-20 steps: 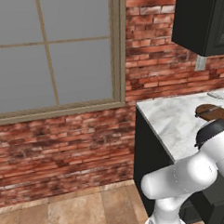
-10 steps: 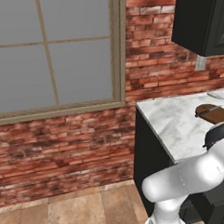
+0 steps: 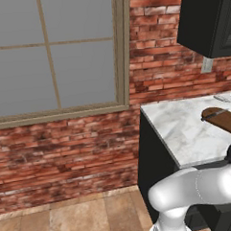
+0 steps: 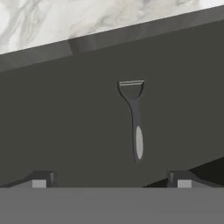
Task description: Open the drawer on the right and place the cutting tools on the cutting board.
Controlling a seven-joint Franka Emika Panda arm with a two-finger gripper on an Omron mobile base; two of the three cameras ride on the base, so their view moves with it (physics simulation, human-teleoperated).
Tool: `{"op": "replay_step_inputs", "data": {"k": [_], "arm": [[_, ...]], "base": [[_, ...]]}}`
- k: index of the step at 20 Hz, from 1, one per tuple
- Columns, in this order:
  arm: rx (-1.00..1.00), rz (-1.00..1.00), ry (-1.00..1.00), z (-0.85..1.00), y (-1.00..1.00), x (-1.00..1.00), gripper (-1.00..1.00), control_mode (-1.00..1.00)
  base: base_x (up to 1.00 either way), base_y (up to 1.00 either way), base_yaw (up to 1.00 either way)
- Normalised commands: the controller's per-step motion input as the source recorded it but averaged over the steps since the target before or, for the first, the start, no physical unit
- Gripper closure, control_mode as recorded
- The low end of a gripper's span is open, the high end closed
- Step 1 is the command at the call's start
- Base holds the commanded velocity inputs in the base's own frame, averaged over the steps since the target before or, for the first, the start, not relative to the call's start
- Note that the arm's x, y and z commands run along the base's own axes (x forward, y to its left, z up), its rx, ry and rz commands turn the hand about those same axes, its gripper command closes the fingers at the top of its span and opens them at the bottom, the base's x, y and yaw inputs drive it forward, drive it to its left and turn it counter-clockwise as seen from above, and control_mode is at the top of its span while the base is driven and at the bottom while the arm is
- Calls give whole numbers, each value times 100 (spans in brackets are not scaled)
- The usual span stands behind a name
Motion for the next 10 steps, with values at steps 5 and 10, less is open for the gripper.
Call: {"op": "replay_step_inputs", "data": {"k": [5, 10], "arm": [[3, 0, 0, -21, -24, 0, -100, -100], [0, 0, 0, -27, -17, 0, -100, -100]], "base": [[0, 0, 0], [0, 0, 0]]}}
